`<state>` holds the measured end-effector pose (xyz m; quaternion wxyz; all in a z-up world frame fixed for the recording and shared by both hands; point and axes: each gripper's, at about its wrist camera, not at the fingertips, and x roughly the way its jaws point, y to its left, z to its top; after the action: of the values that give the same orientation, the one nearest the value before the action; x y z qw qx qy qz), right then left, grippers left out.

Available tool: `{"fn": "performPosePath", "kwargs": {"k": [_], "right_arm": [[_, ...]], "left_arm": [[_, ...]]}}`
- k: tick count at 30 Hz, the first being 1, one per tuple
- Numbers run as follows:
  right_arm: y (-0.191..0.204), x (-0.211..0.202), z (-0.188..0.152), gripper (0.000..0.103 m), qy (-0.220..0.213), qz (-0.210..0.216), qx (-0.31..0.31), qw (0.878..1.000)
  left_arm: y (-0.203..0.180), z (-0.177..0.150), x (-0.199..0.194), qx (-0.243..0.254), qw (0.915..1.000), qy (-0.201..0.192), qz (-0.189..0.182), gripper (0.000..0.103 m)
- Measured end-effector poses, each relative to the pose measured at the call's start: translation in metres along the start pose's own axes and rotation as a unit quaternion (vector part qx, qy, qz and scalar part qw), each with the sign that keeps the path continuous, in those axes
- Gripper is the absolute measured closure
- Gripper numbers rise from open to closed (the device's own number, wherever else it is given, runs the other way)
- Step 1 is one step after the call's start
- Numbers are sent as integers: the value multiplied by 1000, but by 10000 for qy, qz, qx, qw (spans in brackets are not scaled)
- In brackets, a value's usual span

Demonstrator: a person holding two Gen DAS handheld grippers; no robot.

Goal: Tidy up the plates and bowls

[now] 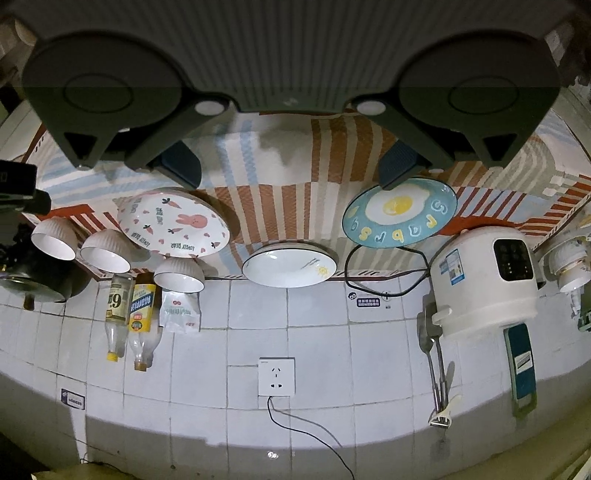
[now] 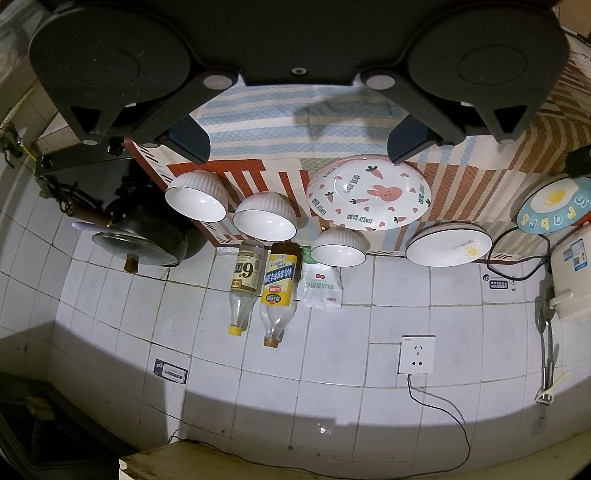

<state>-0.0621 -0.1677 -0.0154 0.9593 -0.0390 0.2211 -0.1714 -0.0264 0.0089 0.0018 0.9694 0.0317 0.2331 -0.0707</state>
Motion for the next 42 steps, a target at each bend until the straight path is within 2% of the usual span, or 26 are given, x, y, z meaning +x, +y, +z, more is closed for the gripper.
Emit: {"fn": "performPosePath", "kwargs": {"k": [8, 15, 20, 22, 24, 27, 31, 33, 34, 36, 37, 39, 41, 42], "right_arm": [[-2, 3, -1, 0, -52, 91, -25, 9999], [-1, 8, 12, 0, -241, 181, -165, 9994], [-3, 12, 31, 0, -837, 803, -374, 9925], [-6, 24, 40, 0, -1038, 1303, -373, 9853], [-7, 44, 51, 0, -1048, 1773, -249, 9783], [-2, 74, 73, 0, -856, 2184, -155, 9720], [19, 112, 102, 0, -544, 2609, -303, 9634], [27, 137, 115, 0, -182, 2873, -192, 9575], [30, 152, 121, 1, 14, 3082, -120, 9512], [37, 182, 129, 9, 398, 3360, 107, 9410], [42, 201, 132, 9, 654, 3507, 206, 9340], [52, 230, 133, 11, 935, 3655, 302, 9256], [64, 257, 130, 12, 1115, 3662, 333, 9232], [72, 270, 129, 13, 1205, 3643, 341, 9228]], "left_arm": [[2, 1, 3, 90, 9999, 59, -51, 0], [14, 17, 7, -29, 9998, 125, -137, 0], [24, 44, 11, 11, 9996, -149, -260, 0], [27, 55, 16, 26, 9992, -331, -234, 0], [28, 68, 28, 50, 9992, -360, -190, 0], [33, 87, 52, -17, 9994, -289, -191, 0], [33, 111, 96, 89, 9999, -81, 46, 3], [36, 121, 118, 82, 9999, 59, -10, 5], [37, 124, 129, 74, 9999, 116, -77, 10], [40, 130, 155, -45, 9994, 304, -184, 11], [42, 132, 168, -133, 9989, 384, -241, 13], [46, 132, 194, -312, 9974, 541, -354, 18], [45, 132, 217, -313, 9973, 615, -238, 21], [45, 131, 229, -302, 9968, 671, -305, 22]]}}
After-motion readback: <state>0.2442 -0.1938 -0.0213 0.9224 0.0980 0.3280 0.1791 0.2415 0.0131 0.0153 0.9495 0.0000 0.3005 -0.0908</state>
